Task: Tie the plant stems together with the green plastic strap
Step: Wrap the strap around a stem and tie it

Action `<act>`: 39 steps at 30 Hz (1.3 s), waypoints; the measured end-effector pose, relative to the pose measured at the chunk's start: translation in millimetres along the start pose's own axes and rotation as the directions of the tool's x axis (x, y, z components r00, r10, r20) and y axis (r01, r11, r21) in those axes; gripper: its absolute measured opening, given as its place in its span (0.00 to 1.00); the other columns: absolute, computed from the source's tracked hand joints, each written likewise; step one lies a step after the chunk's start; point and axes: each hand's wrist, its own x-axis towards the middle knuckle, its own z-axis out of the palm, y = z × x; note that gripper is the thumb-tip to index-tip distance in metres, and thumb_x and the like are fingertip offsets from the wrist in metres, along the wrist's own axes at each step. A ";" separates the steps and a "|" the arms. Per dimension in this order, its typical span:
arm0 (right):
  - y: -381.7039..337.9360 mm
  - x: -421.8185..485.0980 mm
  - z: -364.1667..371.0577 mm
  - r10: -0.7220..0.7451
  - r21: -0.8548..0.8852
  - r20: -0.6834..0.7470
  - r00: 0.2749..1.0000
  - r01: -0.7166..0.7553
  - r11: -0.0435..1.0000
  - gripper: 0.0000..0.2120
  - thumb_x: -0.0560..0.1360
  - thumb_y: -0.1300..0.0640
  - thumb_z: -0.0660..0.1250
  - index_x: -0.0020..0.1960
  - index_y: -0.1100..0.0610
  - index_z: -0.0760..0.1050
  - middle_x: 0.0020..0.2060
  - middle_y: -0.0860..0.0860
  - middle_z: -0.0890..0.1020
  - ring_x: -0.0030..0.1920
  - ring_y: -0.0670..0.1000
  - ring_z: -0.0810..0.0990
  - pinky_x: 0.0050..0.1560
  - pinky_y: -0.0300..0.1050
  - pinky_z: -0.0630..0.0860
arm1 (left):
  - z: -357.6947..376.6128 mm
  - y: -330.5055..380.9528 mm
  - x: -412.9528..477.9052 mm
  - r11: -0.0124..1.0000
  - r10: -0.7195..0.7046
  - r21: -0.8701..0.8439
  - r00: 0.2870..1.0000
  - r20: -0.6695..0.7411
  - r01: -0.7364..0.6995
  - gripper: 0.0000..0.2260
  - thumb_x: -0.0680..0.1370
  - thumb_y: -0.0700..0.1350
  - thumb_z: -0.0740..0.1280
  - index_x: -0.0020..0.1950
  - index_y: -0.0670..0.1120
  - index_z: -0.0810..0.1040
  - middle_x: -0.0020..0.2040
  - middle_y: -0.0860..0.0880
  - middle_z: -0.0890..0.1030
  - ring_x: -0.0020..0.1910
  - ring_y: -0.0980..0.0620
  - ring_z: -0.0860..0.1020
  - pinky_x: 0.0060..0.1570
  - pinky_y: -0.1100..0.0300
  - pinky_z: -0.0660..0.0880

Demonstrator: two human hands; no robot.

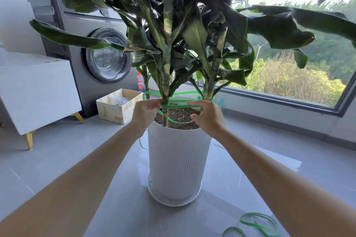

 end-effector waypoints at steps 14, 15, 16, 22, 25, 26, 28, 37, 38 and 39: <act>0.8 0.3 -2.4 0.007 0.020 0.003 1.000 -0.007 1.000 0.22 0.68 0.64 0.68 0.57 0.43 0.80 0.43 0.50 0.85 0.30 0.46 0.76 0.40 0.45 0.80 | 9.0 -6.3 14.0 0.994 -0.107 -0.009 0.976 0.190 0.110 0.13 0.83 0.41 0.53 0.62 0.45 0.75 0.55 0.49 0.78 0.57 0.51 0.73 0.49 0.60 0.71; 0.0 -0.2 -2.9 0.008 0.028 0.003 1.000 -0.008 1.000 0.22 0.68 0.64 0.67 0.57 0.43 0.80 0.44 0.50 0.84 0.29 0.45 0.76 0.39 0.45 0.79 | 11.2 -5.7 15.2 0.993 -0.112 -0.011 0.976 0.188 0.116 0.13 0.83 0.41 0.53 0.59 0.46 0.76 0.55 0.48 0.77 0.56 0.51 0.73 0.48 0.60 0.70; -0.5 -0.2 -3.6 0.010 0.041 0.004 1.000 -0.010 0.999 0.22 0.68 0.64 0.67 0.56 0.44 0.80 0.42 0.49 0.84 0.29 0.45 0.76 0.39 0.44 0.79 | 13.3 -5.4 16.8 0.992 -0.117 -0.017 0.976 0.186 0.122 0.13 0.83 0.40 0.52 0.56 0.48 0.76 0.55 0.48 0.77 0.56 0.51 0.73 0.48 0.59 0.70; -0.7 -4.9 -8.6 -0.007 0.083 0.017 1.000 0.006 0.997 0.22 0.68 0.65 0.64 0.56 0.44 0.81 0.28 0.42 0.77 0.25 0.47 0.72 0.29 0.44 0.73 | 18.0 -6.4 24.4 0.979 -0.185 -0.058 0.968 0.168 0.198 0.16 0.81 0.38 0.50 0.48 0.50 0.76 0.57 0.45 0.76 0.57 0.49 0.71 0.59 0.53 0.69; 1.9 -7.6 -11.6 -0.004 0.096 -0.100 0.995 0.014 0.995 0.17 0.71 0.63 0.64 0.53 0.46 0.82 0.37 0.41 0.80 0.27 0.41 0.73 0.27 0.39 0.67 | 20.1 -5.4 24.5 0.976 -0.190 -0.072 0.969 0.161 0.203 0.16 0.81 0.39 0.49 0.52 0.47 0.76 0.56 0.45 0.76 0.56 0.50 0.70 0.53 0.56 0.68; 3.2 -6.9 -12.8 0.019 0.105 -0.174 0.985 0.000 0.995 0.14 0.73 0.61 0.64 0.51 0.47 0.82 0.40 0.43 0.81 0.29 0.41 0.75 0.29 0.38 0.68 | 21.0 -5.4 24.8 0.976 -0.190 -0.080 0.968 0.161 0.205 0.16 0.81 0.39 0.49 0.52 0.47 0.77 0.57 0.46 0.76 0.55 0.50 0.70 0.51 0.57 0.68; 7.4 -4.0 -15.5 0.137 0.182 -0.312 0.940 -0.083 0.980 0.08 0.74 0.59 0.63 0.47 0.50 0.79 0.43 0.46 0.82 0.37 0.46 0.79 0.36 0.42 0.74 | 22.3 -5.4 25.0 0.973 -0.192 -0.097 0.969 0.155 0.209 0.18 0.81 0.39 0.49 0.49 0.49 0.78 0.55 0.46 0.76 0.54 0.51 0.71 0.46 0.60 0.68; 34.0 7.6 -10.6 0.444 0.516 0.160 0.882 -0.458 0.724 0.13 0.78 0.56 0.63 0.61 0.58 0.75 0.54 0.54 0.79 0.52 0.51 0.75 0.63 0.52 0.73 | 23.9 -9.0 26.4 0.976 -0.185 -0.087 0.972 0.147 0.199 0.18 0.83 0.42 0.47 0.48 0.51 0.77 0.54 0.47 0.75 0.53 0.51 0.71 0.51 0.58 0.67; 34.7 8.5 -9.1 0.437 0.521 0.161 0.885 -0.452 0.723 0.13 0.77 0.55 0.65 0.60 0.59 0.76 0.52 0.54 0.80 0.50 0.50 0.76 0.62 0.50 0.74 | 24.2 -9.4 26.5 0.977 -0.179 -0.087 0.973 0.148 0.194 0.19 0.83 0.42 0.47 0.47 0.51 0.77 0.54 0.47 0.75 0.53 0.51 0.71 0.51 0.58 0.67; 36.1 9.4 -7.1 0.434 0.522 0.150 0.888 -0.444 0.729 0.14 0.76 0.56 0.68 0.60 0.59 0.76 0.50 0.53 0.81 0.48 0.49 0.76 0.60 0.48 0.75 | 24.4 -10.0 26.3 0.978 -0.174 -0.087 0.974 0.147 0.188 0.19 0.83 0.42 0.48 0.45 0.52 0.77 0.54 0.47 0.75 0.53 0.51 0.70 0.51 0.58 0.67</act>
